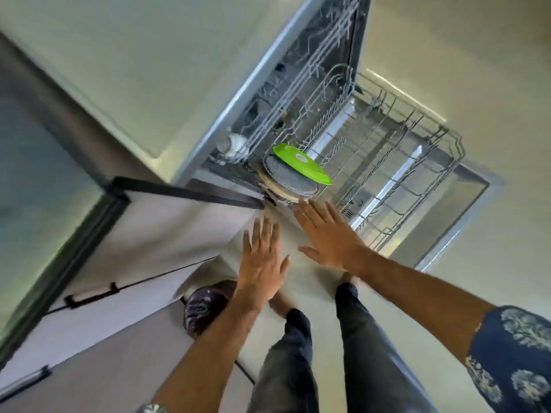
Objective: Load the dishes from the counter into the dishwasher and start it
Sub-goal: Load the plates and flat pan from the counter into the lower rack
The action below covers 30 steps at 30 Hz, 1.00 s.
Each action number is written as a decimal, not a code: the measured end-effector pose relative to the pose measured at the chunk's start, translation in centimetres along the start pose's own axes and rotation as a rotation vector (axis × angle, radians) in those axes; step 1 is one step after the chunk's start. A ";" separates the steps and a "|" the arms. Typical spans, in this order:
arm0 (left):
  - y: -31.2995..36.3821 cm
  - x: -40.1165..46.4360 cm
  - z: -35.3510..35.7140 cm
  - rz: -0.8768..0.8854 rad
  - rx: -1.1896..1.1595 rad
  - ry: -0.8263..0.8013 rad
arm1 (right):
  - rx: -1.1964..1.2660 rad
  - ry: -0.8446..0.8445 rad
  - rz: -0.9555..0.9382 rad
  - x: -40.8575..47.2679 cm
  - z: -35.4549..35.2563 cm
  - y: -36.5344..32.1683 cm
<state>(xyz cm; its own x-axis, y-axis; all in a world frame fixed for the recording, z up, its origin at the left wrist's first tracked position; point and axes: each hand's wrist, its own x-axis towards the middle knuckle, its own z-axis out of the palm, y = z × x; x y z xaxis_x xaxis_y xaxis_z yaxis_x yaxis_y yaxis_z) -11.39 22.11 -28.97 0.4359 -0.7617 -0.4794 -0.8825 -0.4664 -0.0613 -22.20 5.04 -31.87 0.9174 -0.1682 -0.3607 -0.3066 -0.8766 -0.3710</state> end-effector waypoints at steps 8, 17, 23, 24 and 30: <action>-5.0 -16.5 -7.5 -0.135 -0.123 0.158 | -0.099 0.089 -0.259 -6.8 -8.4 -14.1; -18.8 -35.1 -8.3 -0.598 -0.260 0.477 | -0.265 0.197 -0.715 -2.2 -14.4 -35.5; -26.1 -45.3 -3.6 -0.945 -0.334 0.473 | -0.304 0.155 -0.971 3.0 -15.4 -50.3; -26.7 -46.4 -2.8 -0.972 -0.340 0.451 | -0.286 0.149 -0.999 3.8 -15.2 -52.3; -30.4 -48.7 -0.1 -1.016 -0.389 0.339 | -0.175 -0.017 -0.989 9.5 -13.5 -62.9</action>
<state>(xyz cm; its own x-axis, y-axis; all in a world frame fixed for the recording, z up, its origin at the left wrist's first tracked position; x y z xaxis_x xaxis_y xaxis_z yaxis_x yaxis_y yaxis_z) -5.71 73.33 -3.65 0.9952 -0.0065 -0.0977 -0.0048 -0.9998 0.0178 9.22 52.55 -0.42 0.7356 0.6768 0.0286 0.6343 -0.6734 -0.3797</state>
